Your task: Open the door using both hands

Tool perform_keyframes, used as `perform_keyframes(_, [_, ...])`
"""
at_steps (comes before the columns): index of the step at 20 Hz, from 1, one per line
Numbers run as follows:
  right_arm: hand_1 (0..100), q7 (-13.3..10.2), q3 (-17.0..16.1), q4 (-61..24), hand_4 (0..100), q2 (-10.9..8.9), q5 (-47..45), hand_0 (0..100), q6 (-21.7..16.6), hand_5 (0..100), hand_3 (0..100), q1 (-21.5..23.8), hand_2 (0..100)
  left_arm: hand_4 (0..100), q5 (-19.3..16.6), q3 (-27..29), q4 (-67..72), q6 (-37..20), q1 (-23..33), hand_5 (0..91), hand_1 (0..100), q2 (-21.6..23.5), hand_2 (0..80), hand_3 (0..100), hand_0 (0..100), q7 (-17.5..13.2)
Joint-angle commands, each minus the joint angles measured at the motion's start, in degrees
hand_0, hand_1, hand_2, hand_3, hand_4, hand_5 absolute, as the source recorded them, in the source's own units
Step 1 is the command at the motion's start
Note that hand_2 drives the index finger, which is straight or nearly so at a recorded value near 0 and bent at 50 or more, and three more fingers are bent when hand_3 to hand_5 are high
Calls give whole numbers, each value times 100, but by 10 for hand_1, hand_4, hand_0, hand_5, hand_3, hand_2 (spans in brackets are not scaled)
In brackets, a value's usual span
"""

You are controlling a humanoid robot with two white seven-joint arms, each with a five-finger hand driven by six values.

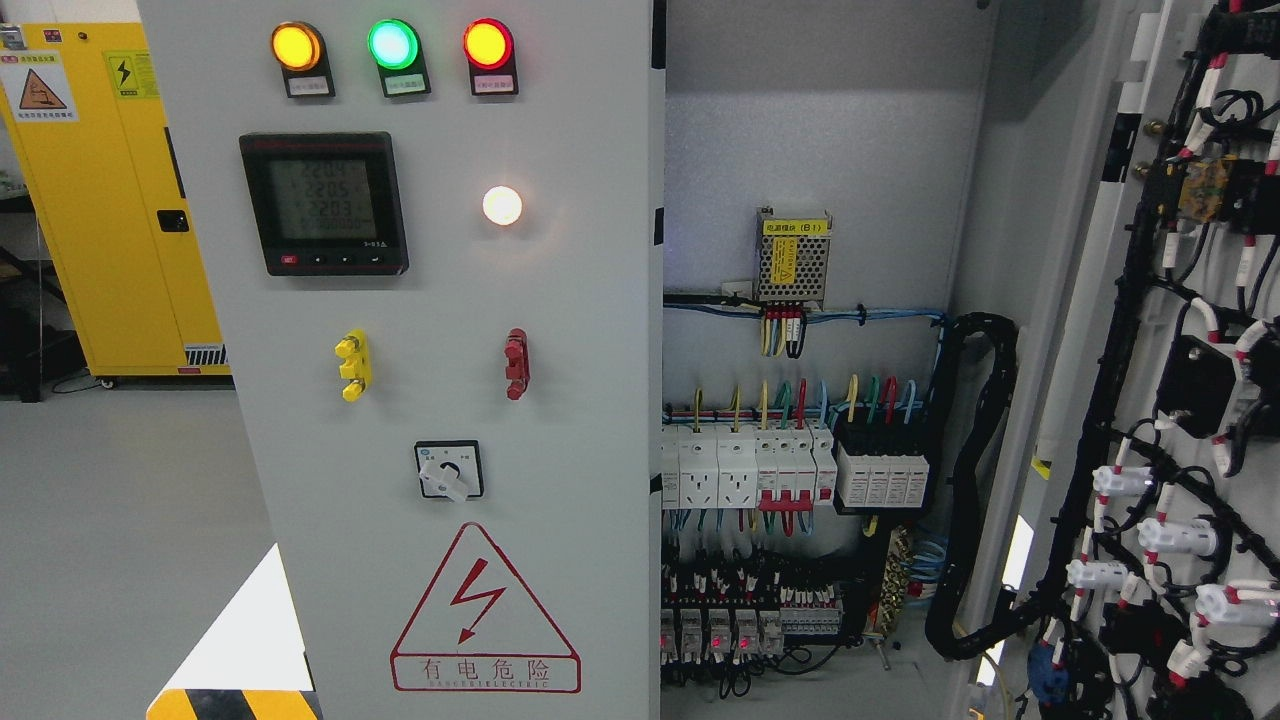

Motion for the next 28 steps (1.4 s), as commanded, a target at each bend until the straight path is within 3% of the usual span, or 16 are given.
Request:
perform_keyframes(1, [500,-3,532,-4230,0,164,-4,0,-11,0,0,356,40,0,-42,-5,450,-12,46,0,556,-130,0,0,120,5])
perform_keyframes(6, [500,49,1217,-6358,0,85,-4,0,-11,0,0,514,40,0,-42,-5,441,-21,37,0,556,-139,0,0,120,5])
perform_keyframes(10, [500,532,1640,-7326,0,33,-4,0,-107,0,0,444,40,0,-42,-5,441,-21,-42,0,556,-139,0,0,120,5])
perform_keyframes(14, [500,542,1597,-7670,0,33,-13,0,-247,0,0,172,40,0,-42,4,441,-21,-77,0,556,-174,0,0,120,5])
perform_keyframes(17, [500,462,1588,-7968,0,94,-22,0,-748,0,0,75,40,0,-33,4,441,-21,-95,0,556,-244,0,0,120,5])
perform_keyframes(20, [500,454,1579,-8189,0,225,-22,0,-749,0,0,-4,40,0,-33,4,441,-21,-139,0,556,-245,0,0,120,5])
perform_keyframes(23, [500,454,1544,-8189,0,489,-13,0,-592,0,0,-381,40,0,-24,12,441,14,-218,0,556,-253,0,0,120,5])
perform_keyframes(26, [500,462,1535,-8189,0,726,-13,0,-135,0,0,-882,40,0,-24,12,441,6,-236,0,556,-253,0,0,120,5])
perform_keyframes(28, [500,454,1526,-8189,0,744,-13,0,-2,0,0,-1120,40,0,-24,4,441,-3,-253,0,556,-271,0,0,120,5])
